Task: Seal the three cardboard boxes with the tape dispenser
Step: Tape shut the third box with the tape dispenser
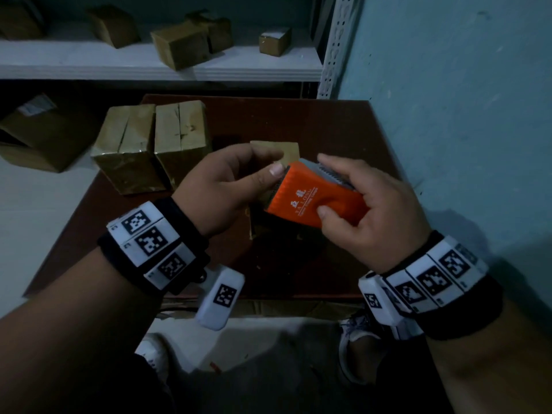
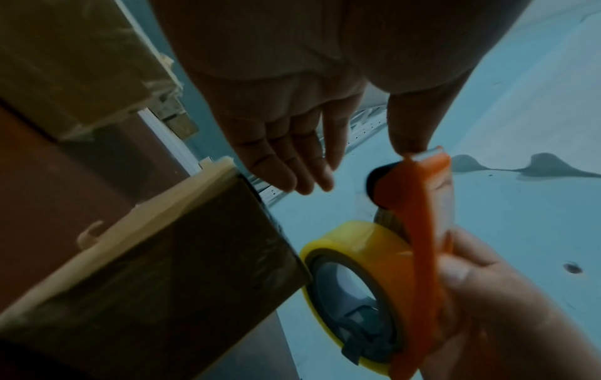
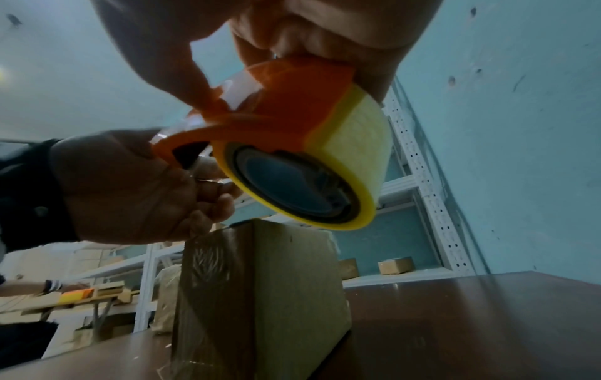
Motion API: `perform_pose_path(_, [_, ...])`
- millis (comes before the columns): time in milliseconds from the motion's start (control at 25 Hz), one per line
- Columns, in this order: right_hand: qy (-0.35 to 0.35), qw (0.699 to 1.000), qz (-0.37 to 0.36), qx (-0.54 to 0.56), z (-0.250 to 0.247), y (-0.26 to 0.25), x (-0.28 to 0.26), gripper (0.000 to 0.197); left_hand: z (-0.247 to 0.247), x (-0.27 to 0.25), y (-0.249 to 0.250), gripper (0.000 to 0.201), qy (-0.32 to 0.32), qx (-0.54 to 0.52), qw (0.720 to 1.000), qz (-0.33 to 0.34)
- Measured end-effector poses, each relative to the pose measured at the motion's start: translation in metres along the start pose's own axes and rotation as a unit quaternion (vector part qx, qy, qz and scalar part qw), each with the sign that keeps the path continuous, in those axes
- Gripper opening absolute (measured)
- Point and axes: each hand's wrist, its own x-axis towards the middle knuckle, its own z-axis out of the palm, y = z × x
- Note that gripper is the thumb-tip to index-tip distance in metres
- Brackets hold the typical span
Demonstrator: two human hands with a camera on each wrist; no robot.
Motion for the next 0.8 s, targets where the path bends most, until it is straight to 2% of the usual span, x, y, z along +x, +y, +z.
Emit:
perform_pose_path(80, [-0.012, 0.999, 0.023, 0.023, 0.0015, 0.0020, -0.0006, 0.069, -0.0027, -0.0016, 0.0013, 0.033, -0.011, 0.010, 1.000, 0.009])
perform_pose_path(280, [-0.005, 1.000, 0.008, 0.022, 0.0012, 0.0031, -0.0006, 0.073, -0.0049, -0.0038, 0.0049, 0.023, -0.028, 0.046, 0.999, 0.005])
perform_pose_path(480, [-0.001, 1.000, 0.001, -0.003, 0.0015, 0.0070, 0.0005, 0.069, -0.0024, -0.0032, 0.0056, 0.021, -0.003, 0.114, 0.993, 0.014])
perform_pose_path(680, [-0.001, 1.000, 0.002, -0.023, -0.0024, 0.0095, 0.0015, 0.069, -0.0005, -0.0060, 0.0078, 0.008, 0.020, 0.195, 0.979, 0.063])
perform_pose_path(800, [-0.007, 0.999, -0.005, -0.031, -0.0045, 0.0109, 0.0006, 0.069, -0.0010, -0.0073, 0.0088, 0.013, 0.014, 0.189, 0.980, 0.052])
